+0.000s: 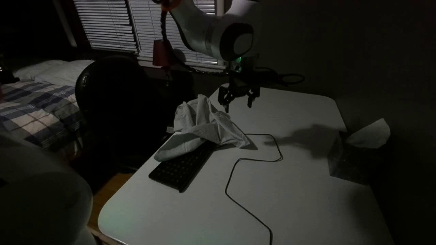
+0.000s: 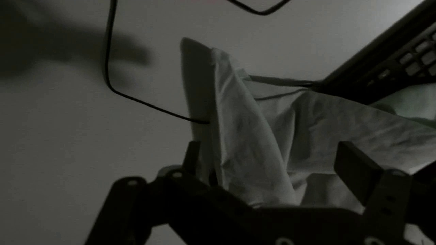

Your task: Move the white cloth to the right

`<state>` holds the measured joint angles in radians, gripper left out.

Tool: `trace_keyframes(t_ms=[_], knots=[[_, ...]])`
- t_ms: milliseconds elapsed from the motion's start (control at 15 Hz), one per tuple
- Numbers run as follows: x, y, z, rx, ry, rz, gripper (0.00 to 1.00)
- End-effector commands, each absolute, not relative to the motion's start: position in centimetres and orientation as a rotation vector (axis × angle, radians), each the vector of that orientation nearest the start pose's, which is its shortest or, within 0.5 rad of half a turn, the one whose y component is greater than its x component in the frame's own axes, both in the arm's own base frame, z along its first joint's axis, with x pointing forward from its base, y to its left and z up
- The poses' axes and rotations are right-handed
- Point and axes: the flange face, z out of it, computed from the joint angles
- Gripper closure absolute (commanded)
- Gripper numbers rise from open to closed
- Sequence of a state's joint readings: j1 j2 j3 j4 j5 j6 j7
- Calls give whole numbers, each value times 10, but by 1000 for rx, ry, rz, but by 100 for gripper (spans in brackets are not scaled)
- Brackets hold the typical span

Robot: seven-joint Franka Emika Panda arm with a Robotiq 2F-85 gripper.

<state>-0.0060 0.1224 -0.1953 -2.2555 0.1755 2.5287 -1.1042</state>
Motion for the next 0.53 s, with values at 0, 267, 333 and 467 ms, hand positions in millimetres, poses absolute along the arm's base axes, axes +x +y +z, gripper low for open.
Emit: trace_keyframes(t_ms=[0, 267, 333, 467], knots=[[556, -127, 289, -2873, -1270, -265, 0], [548, -123, 298, -2903, -1233, -245, 0], [549, -122, 301, -2904, -1236, -253, 0], [550, -120, 304, -2903, -1239, -261, 0]])
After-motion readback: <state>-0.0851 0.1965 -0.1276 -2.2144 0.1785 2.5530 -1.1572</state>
